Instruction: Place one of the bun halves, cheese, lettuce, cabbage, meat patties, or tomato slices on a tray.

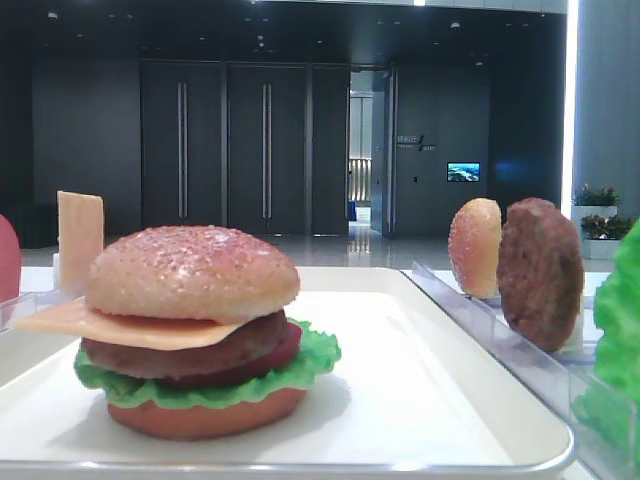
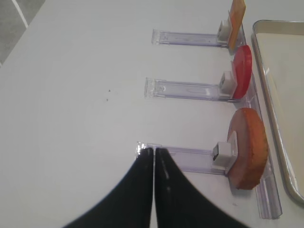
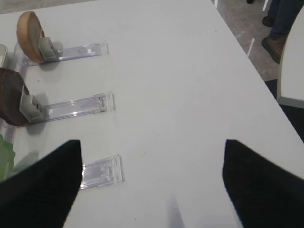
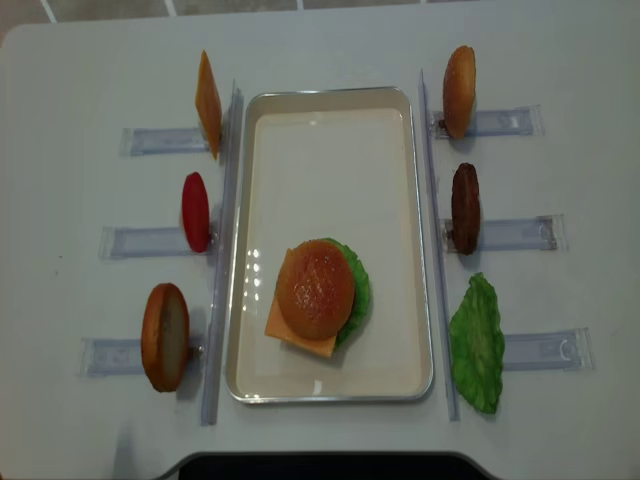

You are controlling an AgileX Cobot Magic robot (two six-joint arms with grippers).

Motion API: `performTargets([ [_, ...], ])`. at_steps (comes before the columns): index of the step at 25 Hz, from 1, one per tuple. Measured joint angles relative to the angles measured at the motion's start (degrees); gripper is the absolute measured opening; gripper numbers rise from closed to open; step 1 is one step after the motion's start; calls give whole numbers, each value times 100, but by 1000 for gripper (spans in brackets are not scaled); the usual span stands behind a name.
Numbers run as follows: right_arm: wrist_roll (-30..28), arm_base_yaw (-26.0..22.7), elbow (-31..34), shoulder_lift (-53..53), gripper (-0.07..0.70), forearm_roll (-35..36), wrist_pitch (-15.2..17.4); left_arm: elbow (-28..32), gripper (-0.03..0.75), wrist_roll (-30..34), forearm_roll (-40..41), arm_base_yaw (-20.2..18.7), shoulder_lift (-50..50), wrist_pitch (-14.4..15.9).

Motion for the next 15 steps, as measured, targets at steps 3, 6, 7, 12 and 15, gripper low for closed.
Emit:
performTargets([
  [3,0,-22,0,0,571,0,0,0,-1,0,0,0,0,0],
  [6,0,-22,0,-5,571,0,0,0,-1,0,0,0,0,0],
  [7,0,-22,0,-4,571,0,0,0,-1,0,0,0,0,0],
  [12,0,-22,0,-4,571,0,0,0,-1,0,0,0,0,0],
  [15,0,-22,0,-4,571,0,0,0,-1,0,0,0,0,0],
])
